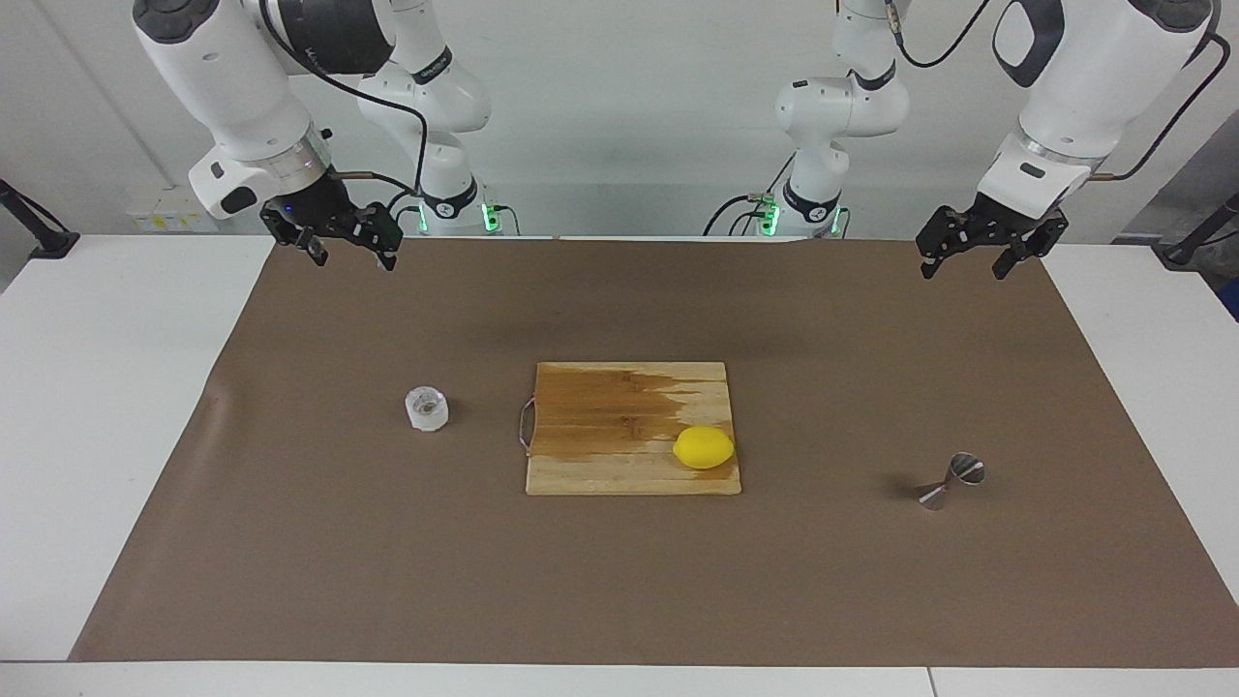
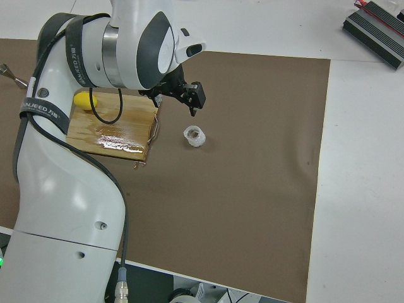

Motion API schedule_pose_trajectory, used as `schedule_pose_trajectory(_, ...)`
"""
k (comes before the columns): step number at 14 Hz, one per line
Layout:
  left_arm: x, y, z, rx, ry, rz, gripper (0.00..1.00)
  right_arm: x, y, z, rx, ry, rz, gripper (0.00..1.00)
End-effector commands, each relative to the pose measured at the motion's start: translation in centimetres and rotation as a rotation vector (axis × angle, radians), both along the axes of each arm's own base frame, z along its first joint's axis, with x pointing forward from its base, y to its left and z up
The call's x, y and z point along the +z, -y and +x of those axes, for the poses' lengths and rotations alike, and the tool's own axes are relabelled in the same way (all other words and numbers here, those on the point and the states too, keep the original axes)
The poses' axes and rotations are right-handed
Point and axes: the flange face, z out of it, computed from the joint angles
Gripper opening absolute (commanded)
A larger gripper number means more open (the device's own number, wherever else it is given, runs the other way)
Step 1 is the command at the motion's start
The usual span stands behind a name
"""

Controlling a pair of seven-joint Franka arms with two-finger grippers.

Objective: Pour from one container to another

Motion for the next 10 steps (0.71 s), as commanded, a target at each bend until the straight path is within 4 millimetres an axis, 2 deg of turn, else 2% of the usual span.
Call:
schedule_pose_trajectory(1,0.5,0.1,-0.4,-0.009,0.011,0.004,1.0,0.1,0.2,-0.1,-0.008,-0.003,-0.01,1.0)
schedule_pose_trajectory(6,0.0,0.6,-1.3,-0.008,-0.051,0.011,1.0,0.1,0.2,-0.1,-0.008,-0.003,-0.01,1.0)
schedule_pose_trajectory(8,-0.1,0.0,-1.6,0.036,-0.057,0.012,1.0,0.1,0.2,-0.1,-0.008,-0.003,-0.01,1.0)
schedule_pose_trajectory(10,-0.1,-1.0,-0.9,0.067,-0.049,-0.016,1.0,0.1,0.2,-0.1,-0.008,-0.003,-0.01,1.0)
